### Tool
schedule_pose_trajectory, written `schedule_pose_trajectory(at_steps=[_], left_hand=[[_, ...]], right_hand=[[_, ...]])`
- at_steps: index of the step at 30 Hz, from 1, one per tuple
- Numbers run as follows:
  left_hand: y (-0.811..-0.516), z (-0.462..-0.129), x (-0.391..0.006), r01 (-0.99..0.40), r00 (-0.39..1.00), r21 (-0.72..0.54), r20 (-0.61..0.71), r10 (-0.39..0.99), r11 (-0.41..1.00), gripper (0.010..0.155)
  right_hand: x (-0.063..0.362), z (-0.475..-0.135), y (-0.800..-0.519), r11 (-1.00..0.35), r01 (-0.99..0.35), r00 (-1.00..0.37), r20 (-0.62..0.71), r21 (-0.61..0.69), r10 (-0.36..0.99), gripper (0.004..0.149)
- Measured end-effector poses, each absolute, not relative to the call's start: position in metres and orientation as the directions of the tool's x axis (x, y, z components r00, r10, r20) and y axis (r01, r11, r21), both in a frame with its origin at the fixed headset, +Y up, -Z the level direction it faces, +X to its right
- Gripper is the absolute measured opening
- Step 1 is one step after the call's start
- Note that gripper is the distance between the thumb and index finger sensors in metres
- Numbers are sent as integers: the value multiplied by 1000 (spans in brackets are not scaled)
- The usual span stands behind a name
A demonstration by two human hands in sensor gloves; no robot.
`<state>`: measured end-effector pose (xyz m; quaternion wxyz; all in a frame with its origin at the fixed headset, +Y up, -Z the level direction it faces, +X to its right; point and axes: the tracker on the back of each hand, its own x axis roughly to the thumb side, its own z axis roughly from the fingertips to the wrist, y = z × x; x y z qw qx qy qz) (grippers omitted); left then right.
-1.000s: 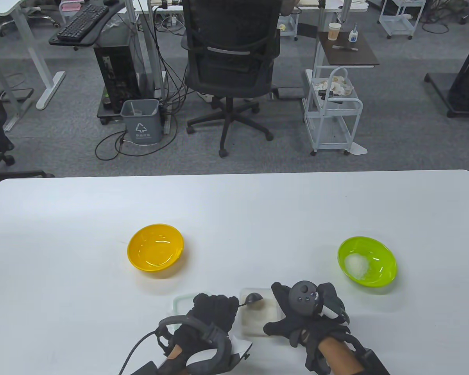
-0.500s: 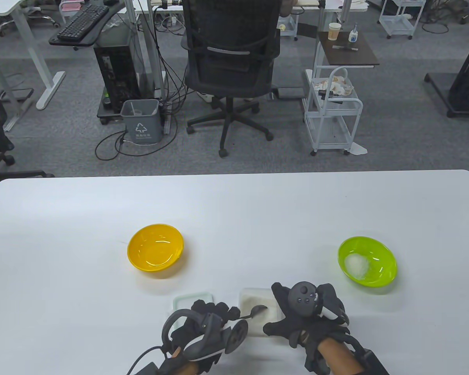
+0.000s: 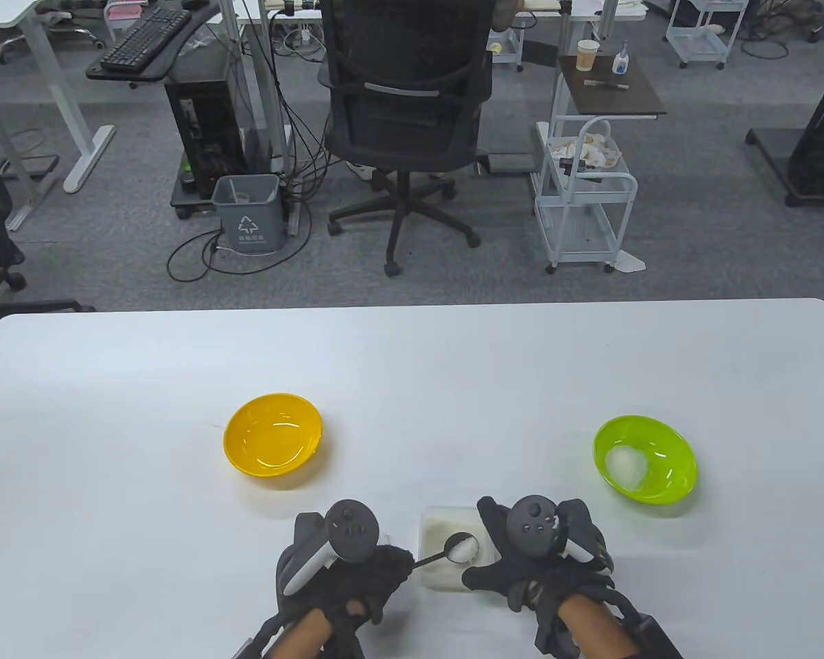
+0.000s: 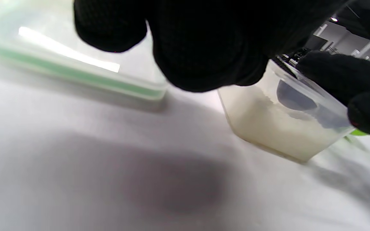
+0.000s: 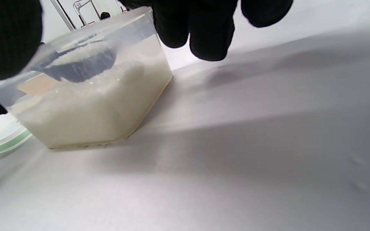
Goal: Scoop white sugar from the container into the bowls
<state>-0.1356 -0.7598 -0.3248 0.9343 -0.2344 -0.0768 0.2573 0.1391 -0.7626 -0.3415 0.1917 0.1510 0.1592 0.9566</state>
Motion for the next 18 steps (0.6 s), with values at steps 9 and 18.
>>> schedule_pose_trajectory(at_steps=[9, 18], left_hand=[[-773, -330, -144, -554, 782, -557, -92, 617, 619, 46], [-770, -334, -156, -612, 737, -536, -118, 666, 581, 46]], right_hand=[[140, -341, -763, -868, -333, -876, 221, 368, 429, 99], [140, -341, -763, -872, -325, -879, 222, 365, 421, 99]])
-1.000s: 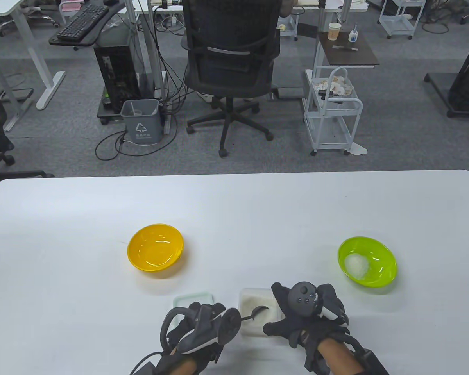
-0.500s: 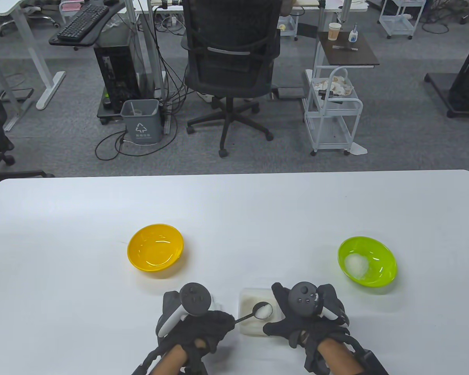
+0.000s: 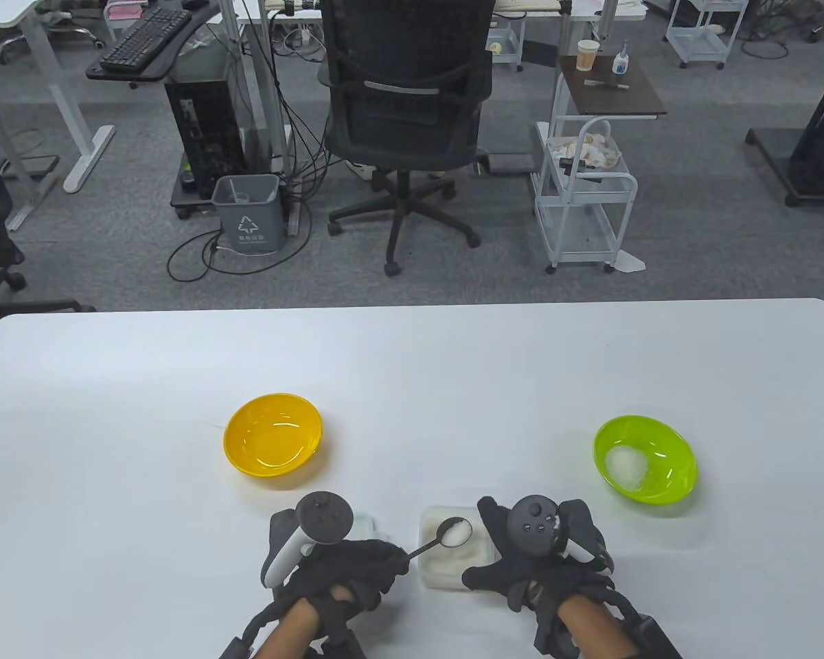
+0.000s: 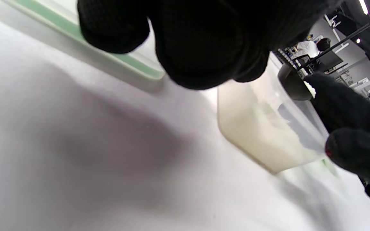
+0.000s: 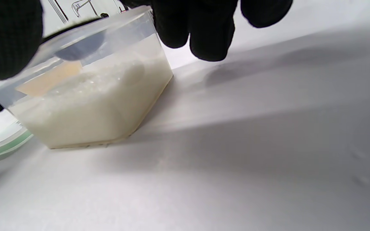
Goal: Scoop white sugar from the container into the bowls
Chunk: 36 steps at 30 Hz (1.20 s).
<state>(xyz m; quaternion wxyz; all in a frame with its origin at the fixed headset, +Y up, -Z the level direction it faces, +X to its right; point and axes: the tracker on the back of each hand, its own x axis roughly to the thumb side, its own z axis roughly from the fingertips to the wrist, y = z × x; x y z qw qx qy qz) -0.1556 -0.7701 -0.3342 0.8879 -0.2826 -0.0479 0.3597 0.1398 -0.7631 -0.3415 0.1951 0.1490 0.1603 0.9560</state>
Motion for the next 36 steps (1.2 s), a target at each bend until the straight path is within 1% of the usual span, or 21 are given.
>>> schedule_pose_trajectory(at_steps=[5, 12, 17, 24, 30, 31, 34, 36], left_hand=[[-763, -339, -172, -675, 690, -489, -150, 708, 553, 46], [-760, -349, -215, -766, 622, -382, -241, 745, 517, 46], [-761, -353, -247, -823, 563, -285, -304, 768, 491, 46], [-760, -354, -279, -876, 479, -143, -374, 794, 460, 48], [-760, -353, -301, -867, 460, -15, -406, 790, 497, 52], [-759, -352, -306, -855, 461, 23, -420, 781, 518, 53], [-756, -351, -311, -790, 527, 74, -428, 734, 609, 56], [-753, -350, -313, -698, 608, 105, -436, 663, 708, 57]], right_hand=[[140, -341, -763, -871, -327, -880, 219, 366, 422, 99], [140, -341, -764, -864, -337, -876, 212, 374, 433, 99], [140, -341, -764, -868, -333, -878, 214, 369, 428, 99], [141, -341, -764, -868, -333, -878, 214, 368, 428, 99], [141, -341, -764, -868, -334, -878, 214, 368, 428, 99], [141, -341, -764, -867, -334, -878, 214, 369, 429, 99], [140, -341, -764, -864, -338, -876, 211, 374, 434, 100], [140, -340, -764, -864, -336, -876, 212, 374, 433, 100]])
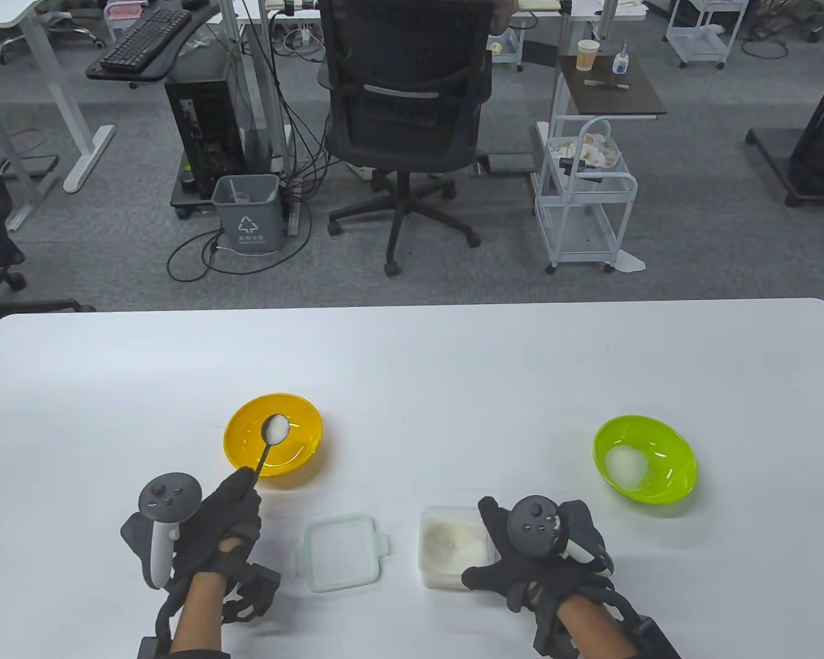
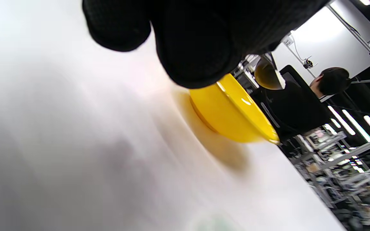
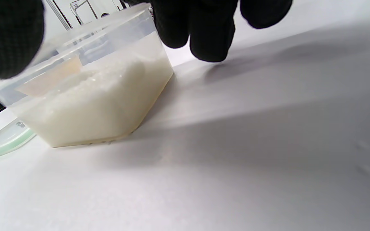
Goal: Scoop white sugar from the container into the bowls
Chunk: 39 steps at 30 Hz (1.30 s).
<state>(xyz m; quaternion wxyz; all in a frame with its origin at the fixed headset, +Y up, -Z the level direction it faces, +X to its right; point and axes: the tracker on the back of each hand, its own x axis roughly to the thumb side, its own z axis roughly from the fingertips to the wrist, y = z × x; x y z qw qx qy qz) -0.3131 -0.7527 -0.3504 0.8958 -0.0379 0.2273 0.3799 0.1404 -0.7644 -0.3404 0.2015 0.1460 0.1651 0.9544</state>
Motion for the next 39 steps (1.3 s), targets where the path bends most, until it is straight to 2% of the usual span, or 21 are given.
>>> schedule_pose_trajectory(at_steps=[5, 15, 28, 39], left_hand=[[-745, -350, -304, -473, 745, 156, -455, 488, 867, 57], [-738, -350, -278, -130, 878, 175, -437, 195, 976, 55], [-737, -350, -269, -158, 897, 178, -386, 217, 971, 55], [-722, -341, -219, -226, 959, 167, -137, 249, 960, 50]], right_hand=[[141, -340, -765, -863, -338, -876, 211, 375, 434, 100], [141, -340, -765, -863, -338, -876, 210, 375, 434, 100], [141, -340, -765, -863, -340, -876, 208, 375, 435, 100], [141, -340, -765, -862, -341, -876, 206, 375, 436, 100]])
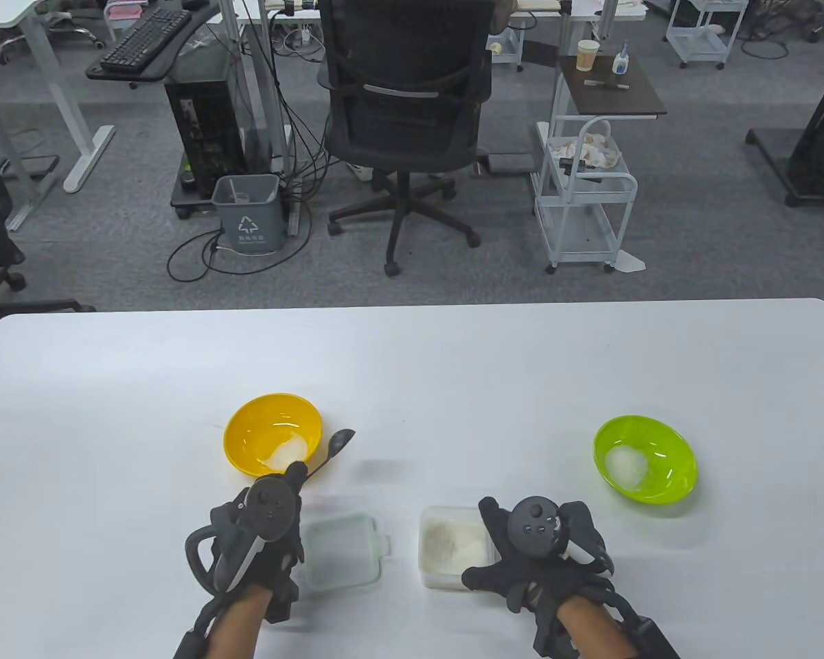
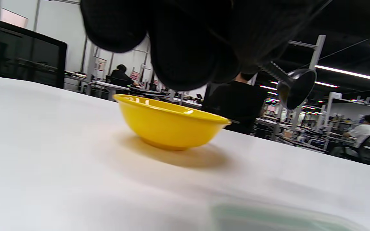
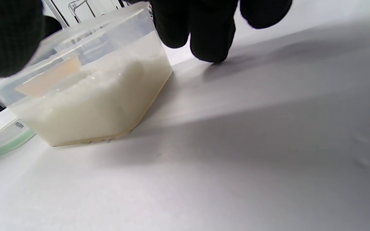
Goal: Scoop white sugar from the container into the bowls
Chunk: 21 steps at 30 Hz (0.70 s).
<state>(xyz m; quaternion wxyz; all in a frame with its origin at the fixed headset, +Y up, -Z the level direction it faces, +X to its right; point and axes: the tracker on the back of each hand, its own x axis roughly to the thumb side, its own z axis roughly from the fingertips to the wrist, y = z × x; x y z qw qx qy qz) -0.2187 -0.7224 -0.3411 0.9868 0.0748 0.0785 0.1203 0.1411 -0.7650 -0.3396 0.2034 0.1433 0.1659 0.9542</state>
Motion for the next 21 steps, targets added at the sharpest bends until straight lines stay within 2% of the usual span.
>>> schedule_pose_trajectory(at_steps=[4, 17, 21], left_hand=[[-720, -335, -195, -214, 975, 149, -23, 220, 965, 49], [-715, -313, -146, -199, 961, 110, 215, 172, 974, 48], [-716, -306, -128, -93, 958, 132, 281, 53, 987, 48]], right_hand=[[141, -340, -765, -862, -342, -876, 205, 375, 437, 100], [141, -340, -765, -858, -346, -874, 203, 379, 442, 100], [141, -340, -766, -859, -346, -874, 203, 379, 441, 100]])
